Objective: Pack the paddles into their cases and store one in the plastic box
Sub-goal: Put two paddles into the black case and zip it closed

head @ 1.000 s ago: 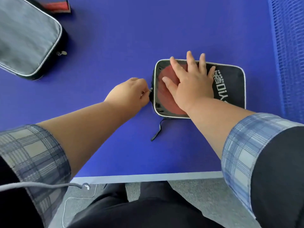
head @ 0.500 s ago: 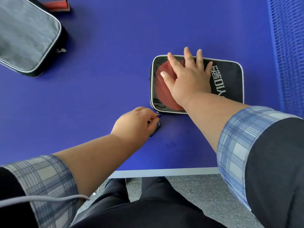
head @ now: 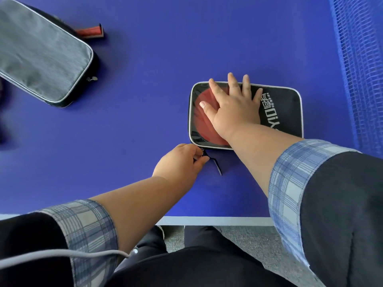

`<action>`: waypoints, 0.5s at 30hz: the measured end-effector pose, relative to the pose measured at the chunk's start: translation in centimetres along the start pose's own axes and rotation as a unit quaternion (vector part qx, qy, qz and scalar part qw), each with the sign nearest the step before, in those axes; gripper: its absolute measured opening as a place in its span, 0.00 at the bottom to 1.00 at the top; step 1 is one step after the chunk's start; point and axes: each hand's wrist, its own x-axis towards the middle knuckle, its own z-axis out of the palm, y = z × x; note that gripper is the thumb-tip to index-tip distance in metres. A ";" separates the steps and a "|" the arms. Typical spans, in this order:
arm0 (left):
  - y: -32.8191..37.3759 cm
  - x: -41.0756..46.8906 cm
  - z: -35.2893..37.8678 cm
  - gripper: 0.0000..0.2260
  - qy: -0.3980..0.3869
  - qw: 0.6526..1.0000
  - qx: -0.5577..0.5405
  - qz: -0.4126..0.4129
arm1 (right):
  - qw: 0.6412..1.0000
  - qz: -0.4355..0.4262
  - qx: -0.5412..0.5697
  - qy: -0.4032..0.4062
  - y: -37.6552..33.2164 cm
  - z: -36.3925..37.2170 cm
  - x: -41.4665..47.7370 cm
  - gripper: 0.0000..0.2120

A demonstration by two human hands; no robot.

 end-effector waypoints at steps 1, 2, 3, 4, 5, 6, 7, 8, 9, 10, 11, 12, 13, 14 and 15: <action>0.1 0.1 -0.4 0.10 -0.016 1.000 -0.015 -0.006 | 1.000 -0.002 0.012 -0.013 0.1 -0.4 0.1 0.34; 0.3 0.1 -0.9 0.10 -0.034 0.999 -0.030 -0.013 | 0.999 -0.006 0.036 -0.027 0.2 -0.9 0.2 0.34; 0.6 0.1 -1.4 0.09 -0.055 0.997 -0.041 -0.023 | 0.997 -0.010 0.074 -0.036 0.4 -1.4 0.1 0.33; 0.8 0.2 -2.0 0.09 -0.074 0.995 -0.047 -0.040 | 0.992 -0.011 0.123 -0.036 0.8 -1.9 0.0 0.32; 0.9 0.4 -2.5 0.10 -0.084 0.993 -0.045 -0.062 | 0.983 -0.005 0.182 -0.025 1.4 -2.4 -0.3 0.30; 1.0 0.3 -3.0 0.13 -0.088 0.991 -0.042 -0.088 | 0.972 0.009 0.235 -0.006 2.2 -2.9 -0.8 0.28; 1.0 0.2 -3.5 0.16 -0.081 0.990 -0.041 -0.112 | 0.961 0.033 0.273 0.019 3.2 -3.4 -1.5 0.27; 0.9 0.2 -3.9 0.17 -0.062 0.988 -0.050 -0.133 | 0.953 0.064 0.293 0.042 4.4 -3.8 -2.3 0.26; 0.9 0.3 -4.2 0.18 -0.034 0.985 -0.075 -0.153 | 0.948 0.099 0.298 0.060 5.9 -3.9 -3.0 0.26; 1.0 0.5 -4.5 0.18 -0.008 0.978 -0.111 -0.175 | 0.943 0.136 0.296 0.066 7.4 -4.1 -3.8 0.26; 1.3 0.7 -4.7 0.19 0.008 0.968 -0.153 -0.196 | 0.934 0.175 0.306 0.061 8.9 -4.1 -4.6 0.27; 1.8 0.9 -4.8 0.21 0.013 0.958 -0.195 -0.211 | 0.915 0.218 0.336 0.043 10.1 -3.9 -5.4 0.28; 2.3 1.2 -4.9 0.23 0.011 0.950 -0.225 -0.217 | 0.886 0.255 0.387 0.020 11.0 -3.9 -6.1 0.29; 2.9 1.5 -4.8 0.25 0.003 0.949 -0.234 -0.213 | 0.855 0.285 0.433 -0.002 11.5 -3.8 -6.7 0.30; 3.5 1.9 -4.8 0.25 -0.006 0.953 -0.224 -0.204 | 0.836 0.302 0.458 -0.016 11.9 -3.6 -7.0 0.31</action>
